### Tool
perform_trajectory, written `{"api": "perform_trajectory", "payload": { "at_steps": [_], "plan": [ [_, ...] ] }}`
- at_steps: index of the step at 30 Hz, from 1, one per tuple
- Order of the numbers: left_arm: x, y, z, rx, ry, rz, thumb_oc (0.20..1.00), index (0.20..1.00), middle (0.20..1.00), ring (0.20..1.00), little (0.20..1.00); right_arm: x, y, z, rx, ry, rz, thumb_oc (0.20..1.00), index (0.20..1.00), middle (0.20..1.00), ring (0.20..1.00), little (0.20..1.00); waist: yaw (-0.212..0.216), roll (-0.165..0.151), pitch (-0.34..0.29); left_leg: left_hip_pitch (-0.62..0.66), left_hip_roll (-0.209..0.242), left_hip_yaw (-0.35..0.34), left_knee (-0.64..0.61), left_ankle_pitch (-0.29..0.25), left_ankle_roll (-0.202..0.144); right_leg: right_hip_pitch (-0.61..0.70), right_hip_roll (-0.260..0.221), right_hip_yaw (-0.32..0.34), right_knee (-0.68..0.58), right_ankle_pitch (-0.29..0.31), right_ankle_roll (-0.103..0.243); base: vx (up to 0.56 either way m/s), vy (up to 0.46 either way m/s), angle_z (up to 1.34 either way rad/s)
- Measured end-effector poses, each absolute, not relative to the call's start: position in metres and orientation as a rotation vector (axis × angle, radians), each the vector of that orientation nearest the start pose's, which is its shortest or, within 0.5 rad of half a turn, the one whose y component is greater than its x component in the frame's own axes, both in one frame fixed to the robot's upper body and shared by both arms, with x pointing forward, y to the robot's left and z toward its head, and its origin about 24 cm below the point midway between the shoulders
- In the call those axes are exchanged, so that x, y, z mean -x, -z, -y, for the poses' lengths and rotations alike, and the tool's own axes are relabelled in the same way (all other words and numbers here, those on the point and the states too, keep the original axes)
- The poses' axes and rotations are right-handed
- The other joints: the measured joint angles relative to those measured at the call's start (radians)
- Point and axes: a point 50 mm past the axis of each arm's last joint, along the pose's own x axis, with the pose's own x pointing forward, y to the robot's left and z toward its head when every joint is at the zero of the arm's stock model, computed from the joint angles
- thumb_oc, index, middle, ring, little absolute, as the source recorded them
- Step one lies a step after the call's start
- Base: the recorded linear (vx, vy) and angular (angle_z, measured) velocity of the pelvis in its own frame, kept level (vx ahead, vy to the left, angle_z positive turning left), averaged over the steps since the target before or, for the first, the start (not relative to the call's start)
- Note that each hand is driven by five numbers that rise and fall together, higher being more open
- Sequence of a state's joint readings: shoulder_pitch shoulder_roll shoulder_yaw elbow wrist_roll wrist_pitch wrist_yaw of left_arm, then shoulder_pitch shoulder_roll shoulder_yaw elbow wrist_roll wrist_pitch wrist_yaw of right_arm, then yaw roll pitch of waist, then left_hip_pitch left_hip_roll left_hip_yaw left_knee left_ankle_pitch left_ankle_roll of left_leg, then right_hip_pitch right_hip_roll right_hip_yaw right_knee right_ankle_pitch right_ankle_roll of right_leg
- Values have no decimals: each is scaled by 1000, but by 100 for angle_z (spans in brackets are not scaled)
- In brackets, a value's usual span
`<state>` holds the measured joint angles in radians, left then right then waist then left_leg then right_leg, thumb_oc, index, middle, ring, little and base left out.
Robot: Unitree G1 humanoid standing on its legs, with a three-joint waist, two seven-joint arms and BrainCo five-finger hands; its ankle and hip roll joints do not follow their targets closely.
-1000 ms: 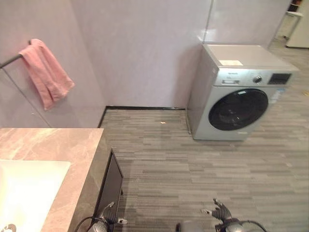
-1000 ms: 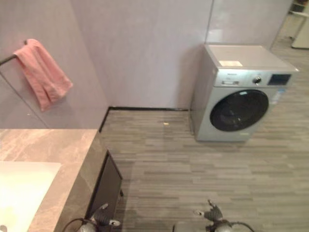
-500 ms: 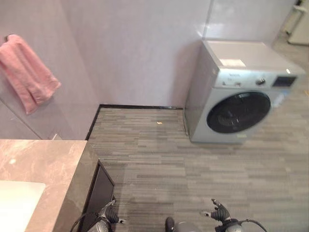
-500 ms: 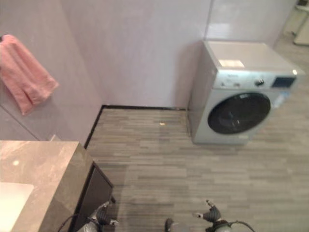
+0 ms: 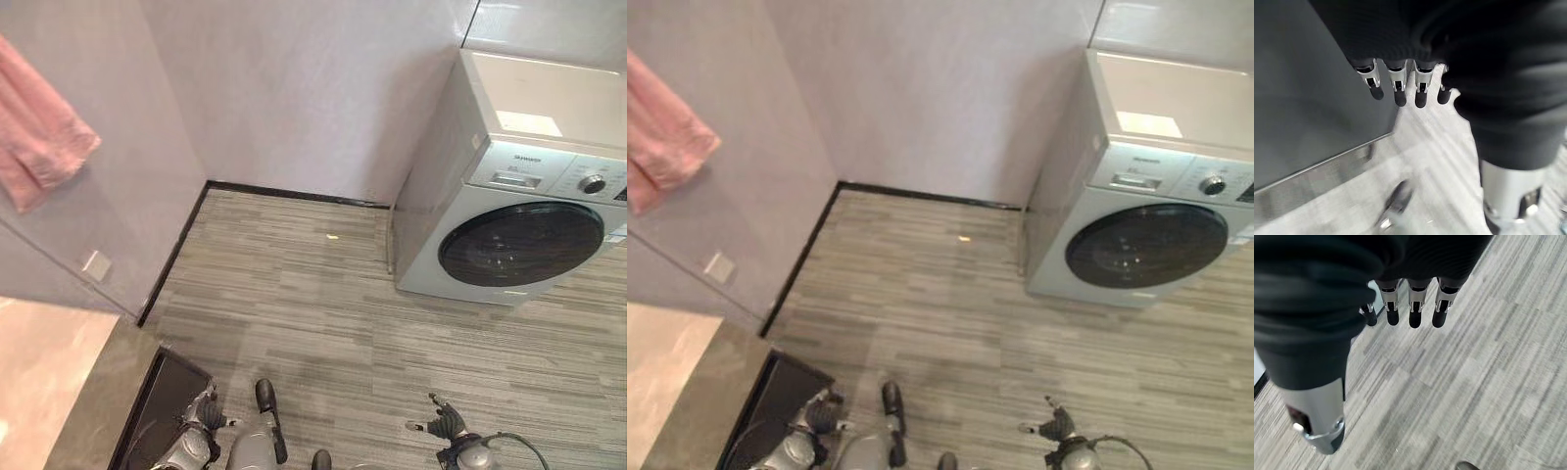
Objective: Put brush and paste in cup on sink, flatten towel.
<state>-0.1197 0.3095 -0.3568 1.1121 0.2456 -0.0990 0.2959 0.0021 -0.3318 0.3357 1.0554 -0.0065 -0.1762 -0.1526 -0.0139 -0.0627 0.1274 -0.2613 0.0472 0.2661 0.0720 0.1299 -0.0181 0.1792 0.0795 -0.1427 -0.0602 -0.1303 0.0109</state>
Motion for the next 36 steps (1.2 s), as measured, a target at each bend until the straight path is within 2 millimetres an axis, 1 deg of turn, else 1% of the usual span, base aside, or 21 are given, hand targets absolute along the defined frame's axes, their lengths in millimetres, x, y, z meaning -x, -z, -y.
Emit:
{"api": "perform_trajectory", "payload": {
  "at_steps": [1,2,3,5,6,8,9,11,13,16,18,22,24,27,30,31,32,33,34,35,36],
  "plan": [
    [-172,126,-232,-817,42,-793,1000,1000,1000,1000,1000,-134,137,237,529,-33,-886,1000,1000,1000,1000,1000,1,-7,-2,11,-25,-1,10,-5,6,0,-9,1,19,-13,-5,373,223,-28],
    [-171,127,-228,-801,45,-790,1000,1000,1000,1000,1000,-133,136,237,529,-32,-884,1000,1000,1000,1000,1000,4,22,4,89,-17,16,-30,-38,92,-14,-2,-4,149,-45,20,346,250,-25],
    [-172,127,-228,-800,42,-794,1000,1000,1000,1000,1000,-133,137,233,518,-39,-876,1000,1000,1000,1000,1000,-3,14,3,116,-25,15,-37,-49,102,-23,-15,-4,219,-61,41,473,341,-26],
    [-179,123,-227,-782,35,-768,1000,1000,1000,1000,1000,-130,137,230,521,-56,-870,1000,1000,1000,1000,1000,1,13,-5,189,-54,13,-50,-104,113,-168,-70,-9,629,-72,64,313,271,13],
    [-184,120,-228,-778,30,-745,1000,1000,1000,1000,1000,-129,137,230,521,-55,-870,1000,1000,1000,1000,1000,0,-10,-19,215,-110,2,-50,-136,140,-276,-158,-16,876,-51,92,396,264,43],
    [-184,119,-221,-761,48,-727,1000,1000,1000,1000,1000,-129,137,231,521,-52,-872,1000,1000,1000,1000,1000,9,-3,-25,258,-165,-39,-45,-197,186,-337,-235,-37,1035,-19,104,419,152,39],
    [-185,118,-220,-757,48,-713,1000,1000,1000,1000,1000,-129,136,230,516,-51,-864,1000,1000,1000,1000,1000,7,13,-24,265,-162,-43,-41,-196,180,-358,-231,-20,1054,-22,103,207,25,36],
    [-185,120,-216,-747,53,-720,1000,1000,1000,1000,1000,-136,131,226,507,-58,-819,1000,1000,1000,1000,1000,-15,84,-8,297,-134,-101,-63,-189,170,-400,-184,4,978,-67,79,277,-21,78],
    [-176,128,-204,-707,67,-758,1000,1000,1000,1000,1000,-141,129,222,502,-77,-795,1000,1000,1000,1000,1000,0,116,8,348,-105,-187,-87,-205,131,-476,-179,-39,719,-92,78,401,-99,93],
    [-168,132,-217,-735,60,-810,1000,1000,1000,1000,1000,-145,127,219,495,-80,-774,1000,1000,1000,1000,1000,-11,67,17,378,-112,-205,-86,-216,110,-529,-181,27,492,-11,85,362,-136,66],
    [-154,135,-237,-780,34,-880,1000,1000,1000,1000,1000,-141,127,218,488,-82,-774,1000,1000,1000,1000,1000,-8,17,0,421,-80,-240,-90,-264,55,-564,-171,119,160,141,108,572,-230,82],
    [-146,139,-237,-769,34,-919,1000,1000,1000,1000,1000,-133,131,216,494,-113,-800,1000,1000,1000,1000,1000,-34,1,-18,491,1,-346,-65,-345,1,-503,-160,169,261,227,105,388,-257,99],
    [-145,142,-231,-751,41,-924,1000,1000,1000,1000,1000,-136,130,217,546,-154,-796,1000,1000,1000,1000,1000,-24,23,-28,477,49,-351,-29,-331,-18,-483,-126,134,252,209,73,267,-242,53],
    [-162,137,-220,-674,12,-883,1000,1000,1000,1000,1000,-158,117,227,610,-153,-720,1000,1000,1000,1000,1000,-42,15,-26,312,92,-364,191,-230,-118,-421,-130,6,187,198,16,171,-221,102],
    [-177,131,-211,-652,17,-832,1000,1000,1000,1000,1000,-166,108,240,648,-138,-685,1000,1000,1000,1000,1000,-40,3,-12,177,108,-249,383,-163,-122,-372,-129,-58,142,183,-59,106,-152,83],
    [-193,124,-205,-664,42,-770,1000,1000,1000,1000,1000,-166,107,247,661,-121,-697,1000,1000,1000,1000,1000,-22,-17,9,96,70,-221,463,-213,-126,-340,-138,-85,88,179,-49,124,-34,81],
    [-200,119,-202,-659,45,-731,1000,1000,1000,1000,1000,-165,107,250,673,-118,-702,1000,1000,1000,1000,1000,-13,-27,25,41,1,-195,420,-232,-95,-318,-134,-91,53,201,-19,160,-8,61],
    [-194,122,-205,-664,42,-750,1000,1000,1000,1000,1000,-164,107,249,671,-123,-701,1000,1000,1000,1000,1000,-10,-15,25,36,-14,-198,372,-232,-94,-305,-107,-93,48,198,-26,382,19,65],
    [-196,120,-207,-678,46,-748,1000,1000,1000,1000,1000,-158,110,248,671,-112,-714,1000,1000,1000,1000,1000,-35,-15,31,31,-13,-50,209,-236,-63,-262,-101,-173,-12,190,-54,580,192,133],
    [-200,119,-207,-705,69,-743,1000,1000,1000,1000,1000,-138,123,252,692,-121,-813,1000,1000,1000,1000,1000,-47,42,31,-4,91,133,20,-113,-83,-256,-47,-135,208,-30,-62,565,234,144],
    [-195,121,-209,-715,76,-756,1000,1000,1000,1000,1000,-136,124,249,692,-133,-813,1000,1000,1000,1000,1000,-42,28,16,-4,93,180,9,-107,-80,-250,-59,-137,194,-31,-44,392,261,104]
  ]
}}
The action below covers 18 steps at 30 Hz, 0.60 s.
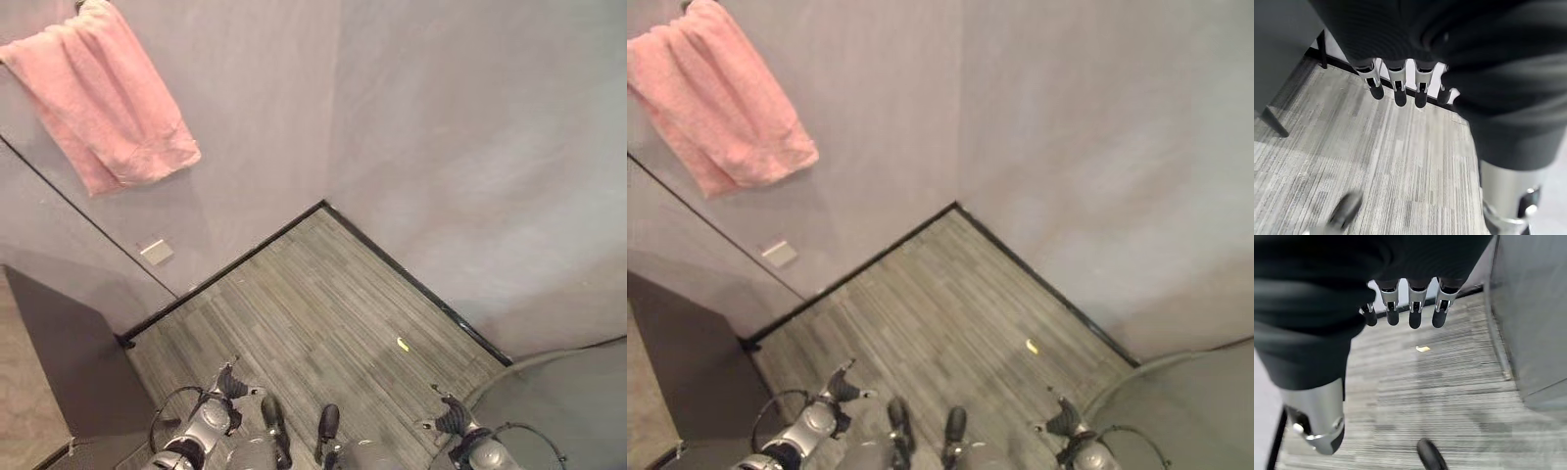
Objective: Put brush and paste in cup on sink, flatten towel.
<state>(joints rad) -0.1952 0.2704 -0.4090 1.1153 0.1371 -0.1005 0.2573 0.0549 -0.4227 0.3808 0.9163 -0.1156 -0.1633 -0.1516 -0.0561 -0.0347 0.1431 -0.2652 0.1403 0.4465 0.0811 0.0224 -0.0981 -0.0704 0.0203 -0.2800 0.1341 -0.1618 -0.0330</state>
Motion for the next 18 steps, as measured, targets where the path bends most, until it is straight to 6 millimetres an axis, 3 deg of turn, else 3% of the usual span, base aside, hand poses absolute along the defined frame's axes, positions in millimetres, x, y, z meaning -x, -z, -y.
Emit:
{"api": "perform_trajectory", "payload": {
  "at_steps": [1,2,3,4,5,6,8,9,11,12,14,15,17,18],
  "plan": [
    [-187,124,-216,-713,55,-783,1000,1000,1000,1000,1000,-134,126,245,725,-174,-815,1000,1000,1000,1000,1000,9,-38,-9,17,-50,-1,20,-18,48,16,-37,-10,3,9,26,161,148,19],
    [-180,127,-219,-713,49,-814,1000,1000,1000,1000,1000,-134,126,246,744,-185,-818,1000,1000,1000,1000,1000,12,-49,-13,52,-90,-49,4,-18,76,39,-51,-10,14,13,31,149,145,3],
    [-174,130,-219,-709,50,-828,1000,1000,1000,1000,1000,-134,126,247,748,-185,-817,1000,1000,1000,1000,1000,22,-47,-23,82,-115,-69,-19,-8,101,46,-51,-4,21,15,31,129,140,-19],
    [-165,134,-219,-702,47,-857,1000,1000,1000,1000,1000,-139,123,249,753,-176,-802,1000,1000,1000,1000,1000,27,-10,-30,145,-126,-80,-75,15,163,38,-32,-5,78,9,42,119,144,-15],
    [-160,135,-228,-736,47,-876,1000,1000,1000,1000,1000,-137,126,240,732,-187,-804,1000,1000,1000,1000,1000,17,3,-43,195,-127,-89,-125,38,187,4,-40,-6,200,-26,85,140,181,13],
    [-166,130,-236,-759,35,-858,1000,1000,1000,1000,1000,-139,127,231,719,-213,-789,1000,1000,1000,1000,1000,16,-18,-34,210,-139,-112,-123,23,205,-58,-73,-8,368,-34,98,147,156,47],
    [-173,126,-239,-774,33,-834,1000,1000,1000,1000,1000,-133,130,230,719,-221,-805,1000,1000,1000,1000,1000,13,-41,-26,243,-171,-159,-130,4,224,-138,-134,5,598,-11,129,123,98,70],
    [-176,124,-238,-777,39,-820,1000,1000,1000,1000,1000,-132,130,230,718,-220,-810,1000,1000,1000,1000,1000,8,-40,-25,251,-175,-181,-129,0,227,-150,-138,24,619,-23,148,126,34,73],
    [-177,124,-236,-779,43,-813,1000,1000,1000,1000,1000,-129,133,230,716,-222,-825,1000,1000,1000,1000,1000,19,-35,-20,266,-179,-198,-136,-12,241,-165,-138,75,611,-20,153,124,-12,50],
    [-174,125,-237,-779,42,-826,1000,1000,1000,1000,1000,-134,131,228,714,-221,-810,1000,1000,1000,1000,1000,8,-27,-16,271,-181,-240,-139,-9,230,-175,-113,165,554,-21,153,149,-58,56],
    [-171,127,-238,-779,39,-836,1000,1000,1000,1000,1000,-136,131,226,709,-224,-804,1000,1000,1000,1000,1000,19,-23,-14,287,-181,-256,-159,-10,227,-186,-107,203,448,-17,154,166,-75,49],
    [-166,129,-241,-782,36,-864,1000,1000,1000,1000,1000,-139,130,222,703,-231,-789,1000,1000,1000,1000,1000,13,-21,-12,297,-180,-292,-165,-9,219,-181,-107,218,311,-7,160,213,-105,46],
    [-163,131,-241,-782,39,-872,1000,1000,1000,1000,1000,-138,131,220,701,-238,-792,1000,1000,1000,1000,1000,16,-27,-16,301,-180,-327,-168,-15,211,-194,-101,229,209,31,169,262,-126,69],
    [-163,131,-240,-779,39,-873,1000,1000,1000,1000,1000,-136,132,219,700,-249,-797,1000,1000,1000,1000,1000,6,-31,-16,299,-174,-368,-168,-18,205,-185,-81,292,62,87,178,227,-106,74]
  ]
}}
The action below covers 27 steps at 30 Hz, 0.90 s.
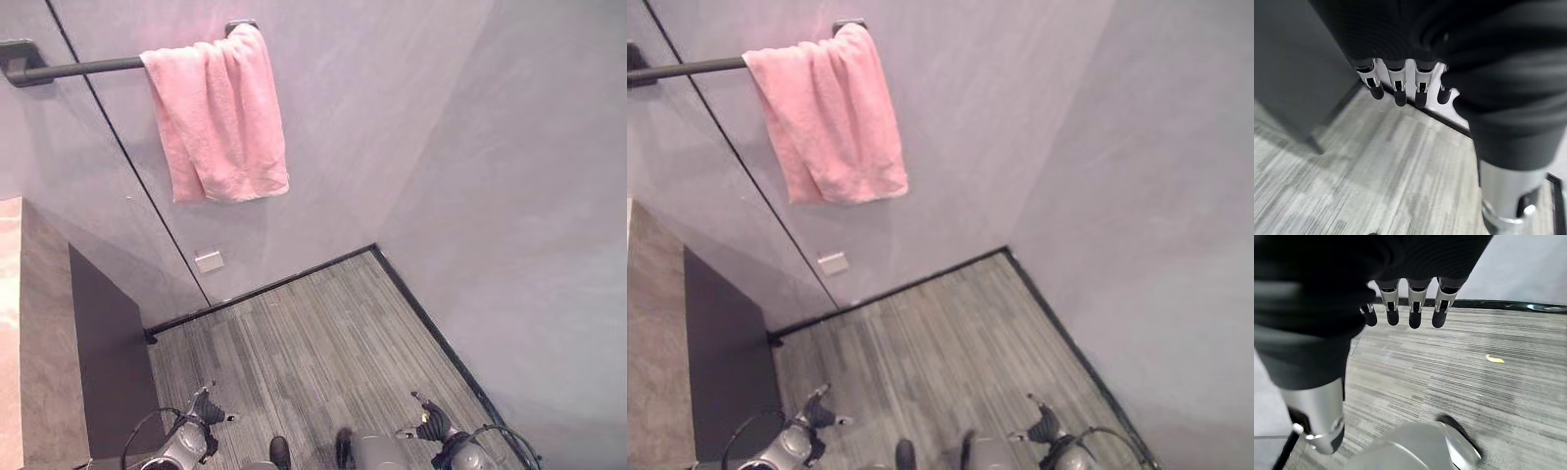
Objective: Put brush and paste in cup on sink, flatten towel.
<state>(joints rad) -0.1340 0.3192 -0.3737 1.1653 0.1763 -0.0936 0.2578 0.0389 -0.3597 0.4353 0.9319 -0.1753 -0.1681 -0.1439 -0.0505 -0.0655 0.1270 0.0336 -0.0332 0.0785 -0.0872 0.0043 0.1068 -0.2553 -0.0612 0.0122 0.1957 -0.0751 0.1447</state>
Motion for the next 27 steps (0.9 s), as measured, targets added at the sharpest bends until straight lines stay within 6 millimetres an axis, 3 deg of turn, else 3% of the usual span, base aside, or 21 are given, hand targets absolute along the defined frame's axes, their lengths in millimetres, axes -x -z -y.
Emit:
{"api": "perform_trajectory", "payload": {
  "at_steps": [1,2,4,5,7,8,9,11,15,20,24,25,27],
  "plan": [
    [-163,131,-240,-779,40,-873,1000,1000,1000,1000,1000,-136,133,218,701,-254,-799,1000,1000,1000,1000,1000,0,-5,0,2,0,-13,0,0,-1,-1,1,8,-40,24,0,219,-107,77],
    [-161,132,-240,-778,41,-879,1000,1000,1000,1000,1000,-136,132,217,697,-266,-795,1000,1000,1000,1000,1000,10,-12,1,8,2,-44,0,-19,-1,-12,2,9,-106,75,0,209,-100,72],
    [-155,134,-243,-777,36,-900,1000,1000,1000,1000,1000,-139,132,212,680,-276,-783,1000,1000,1000,1000,1000,-11,-33,-1,27,3,-96,0,-35,-20,-13,-28,4,-224,188,2,265,-134,80],
    [-151,136,-244,-778,34,-916,1000,1000,1000,1000,1000,-138,133,210,676,-280,-784,1000,1000,1000,1000,1000,-13,-42,-5,38,7,-112,0,-45,-34,-6,-39,2,-260,217,11,193,-139,73],
    [-139,138,-253,-794,27,-949,1000,1000,1000,1000,1000,-134,136,201,648,-289,-796,1000,1000,1000,1000,1000,-13,-99,-30,75,3,-160,-1,-78,-86,28,-89,-29,-252,237,21,251,-193,77],
    [-135,139,-254,-794,28,-959,1000,1000,1000,1000,1000,-133,138,200,644,-291,-807,1000,1000,1000,1000,1000,-10,-98,-33,94,27,-174,-1,-93,-102,44,-77,-46,-245,294,1,364,-257,62],
    [-135,141,-248,-780,37,-957,1000,1000,1000,1000,1000,-133,138,203,649,-286,-816,1000,1000,1000,1000,1000,-11,-63,-41,104,82,-193,6,-108,-124,78,-24,-67,-258,268,-29,285,-197,42],
    [-137,142,-239,-740,26,-955,1000,1000,1000,1000,1000,-148,135,207,652,-267,-803,1000,1000,1000,1000,1000,-7,-22,-36,105,132,-204,32,-115,-142,111,16,-110,-272,251,-60,218,-145,38],
    [-144,144,-222,-685,35,-929,1000,1000,1000,1000,1000,-163,125,217,650,-230,-756,1000,1000,1000,1000,1000,0,6,-53,86,167,-190,85,-76,-199,145,55,-150,-280,221,-114,186,-146,26],
    [-158,139,-222,-706,45,-894,1000,1000,1000,1000,1000,-162,123,222,666,-229,-756,1000,1000,1000,1000,1000,-13,10,-59,33,215,-202,137,-30,-274,156,97,-210,-280,172,-143,138,-112,33],
    [-167,135,-221,-724,57,-866,1000,1000,1000,1000,1000,-145,129,227,671,-233,-806,1000,1000,1000,1000,1000,-18,13,-36,-36,234,-194,235,4,-318,151,112,-239,-245,123,-145,17,-35,32],
    [-178,130,-220,-731,57,-836,1000,1000,1000,1000,1000,-140,131,229,671,-232,-818,1000,1000,1000,1000,1000,-25,1,-3,-108,226,-149,336,17,-336,146,96,-265,-240,118,-159,-47,65,66],
    [-191,124,-216,-750,77,-793,1000,1000,1000,1000,1000,-135,133,233,679,-226,-843,1000,1000,1000,1000,1000,-49,-8,25,-191,231,-6,393,14,-306,124,64,-315,-240,118,-164,4,143,69]
  ]
}}
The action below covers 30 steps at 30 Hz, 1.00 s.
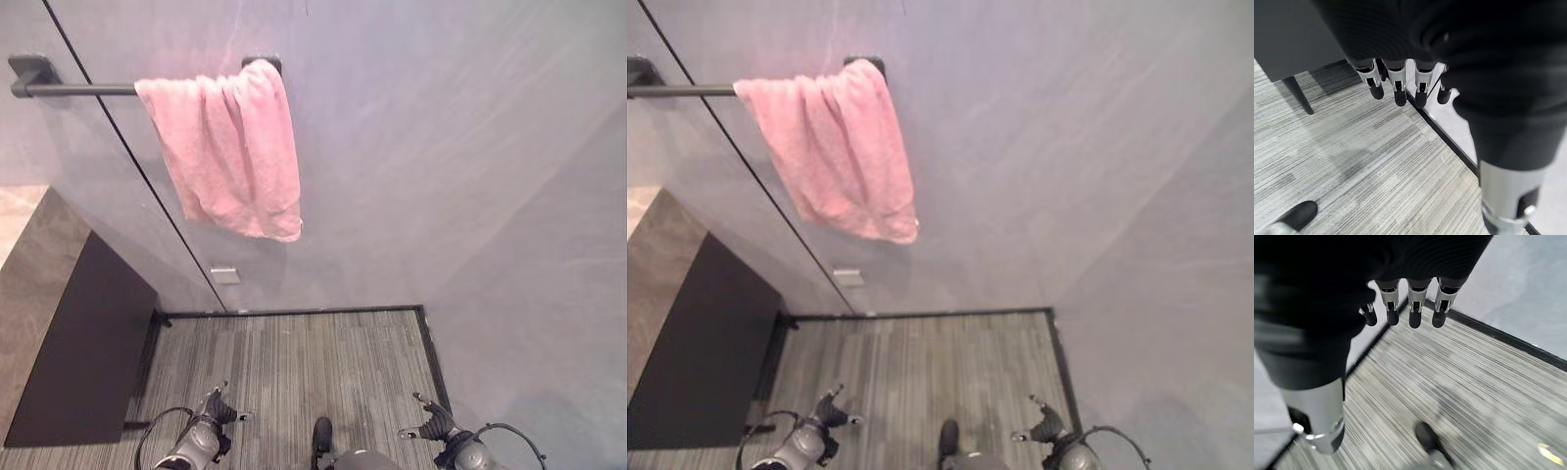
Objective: Put brush and paste in cup on sink, flatten towel.
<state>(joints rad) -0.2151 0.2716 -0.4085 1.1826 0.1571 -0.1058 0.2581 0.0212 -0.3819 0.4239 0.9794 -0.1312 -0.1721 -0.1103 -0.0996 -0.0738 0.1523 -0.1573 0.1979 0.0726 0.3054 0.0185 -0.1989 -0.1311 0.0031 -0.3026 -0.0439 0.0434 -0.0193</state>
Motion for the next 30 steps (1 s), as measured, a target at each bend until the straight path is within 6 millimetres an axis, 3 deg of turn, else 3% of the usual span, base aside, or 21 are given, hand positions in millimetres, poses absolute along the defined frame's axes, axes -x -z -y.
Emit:
{"api": "perform_trajectory", "payload": {
  "at_steps": [2,3,5,7,10,12,14,15,17,18,20,22,25,26,28,30],
  "plan": [
    [-194,123,-212,-751,89,-773,1000,1000,1000,1000,1000,-131,134,238,690,-217,-870,1000,1000,1000,1000,1000,-21,19,12,5,5,111,-171,-5,13,-13,-1,-30,-8,1,1,80,164,52],
    [-197,122,-211,-753,90,-765,1000,1000,1000,1000,1000,-128,136,241,696,-211,-888,1000,1000,1000,1000,1000,-33,32,19,20,3,134,-269,4,14,-15,5,-47,-13,0,3,192,207,33],
    [-199,120,-212,-757,87,-758,1000,1000,1000,1000,1000,-126,137,244,707,-193,-901,1000,1000,1000,1000,1000,-30,42,23,24,13,141,-330,26,35,-11,18,-51,-12,-5,-3,248,280,17],
    [-204,118,-211,-758,88,-741,1000,1000,1000,1000,1000,-131,135,245,717,-185,-895,1000,1000,1000,1000,1000,-18,38,25,21,28,147,-347,41,21,-9,19,-32,-6,-6,1,216,298,-20],
    [-189,125,-214,-746,83,-787,1000,1000,1000,1000,1000,-157,124,246,732,-167,-822,1000,1000,1000,1000,1000,-10,57,19,64,47,126,-375,44,31,0,36,48,28,-7,-1,209,342,-88],
    [-190,125,-212,-748,89,-787,1000,1000,1000,1000,1000,-162,121,248,733,-137,-806,1000,1000,1000,1000,1000,-20,74,15,68,28,95,-351,45,30,30,33,65,24,-8,3,185,320,-38],
    [-193,124,-213,-754,85,-784,1000,1000,1000,1000,1000,-152,125,253,721,-117,-837,1000,1000,1000,1000,1000,-21,89,2,64,-2,101,-298,25,73,29,11,85,82,-42,18,136,332,-32],
    [-192,124,-215,-757,83,-787,1000,1000,1000,1000,1000,-150,125,253,717,-114,-841,1000,1000,1000,1000,1000,-15,87,-2,65,-11,105,-290,30,86,14,-1,105,120,-61,31,83,258,-31],
    [-188,126,-218,-767,83,-809,1000,1000,1000,1000,1000,-141,130,249,710,-126,-870,1000,1000,1000,1000,1000,-17,60,-34,71,-83,136,-277,-3,135,-37,-80,134,224,-103,66,60,180,-23],
    [-186,127,-218,-768,84,-816,1000,1000,1000,1000,1000,-138,132,248,709,-133,-878,1000,1000,1000,1000,1000,-19,56,-43,71,-95,145,-279,-11,147,-48,-102,141,252,-112,82,93,233,-14],
    [-184,128,-221,-769,76,-824,1000,1000,1000,1000,1000,-135,134,240,706,-163,-880,1000,1000,1000,1000,1000,-16,44,-49,98,-138,162,-294,-21,184,-70,-144,169,317,-83,98,110,258,-6],
    [-178,130,-224,-772,76,-842,1000,1000,1000,1000,1000,-137,135,230,697,-189,-854,1000,1000,1000,1000,1000,-1,44,-51,141,-152,185,-323,-24,209,-97,-155,189,400,-46,119,84,209,-17],
    [-173,131,-227,-777,74,-854,1000,1000,1000,1000,1000,-139,134,225,684,-197,-833,1000,1000,1000,1000,1000,5,45,-52,160,-167,180,-329,-34,229,-123,-176,190,475,-30,111,93,154,1],
    [-171,132,-228,-776,73,-858,1000,1000,1000,1000,1000,-139,134,225,682,-196,-833,1000,1000,1000,1000,1000,5,46,-50,173,-175,174,-342,-35,244,-138,-163,206,493,-42,124,99,97,12],
    [-162,133,-237,-794,65,-889,1000,1000,1000,1000,1000,-140,134,221,670,-199,-827,1000,1000,1000,1000,1000,5,38,-54,185,-176,181,-368,-18,246,-145,-145,237,467,-58,136,147,23,-3],
    [-153,136,-243,-799,57,-917,1000,1000,1000,1000,1000,-143,133,217,661,-202,-808,1000,1000,1000,1000,1000,16,36,-58,202,-175,185,-394,-16,246,-125,-147,173,292,-45,157,161,-70,-15]
  ]
}}
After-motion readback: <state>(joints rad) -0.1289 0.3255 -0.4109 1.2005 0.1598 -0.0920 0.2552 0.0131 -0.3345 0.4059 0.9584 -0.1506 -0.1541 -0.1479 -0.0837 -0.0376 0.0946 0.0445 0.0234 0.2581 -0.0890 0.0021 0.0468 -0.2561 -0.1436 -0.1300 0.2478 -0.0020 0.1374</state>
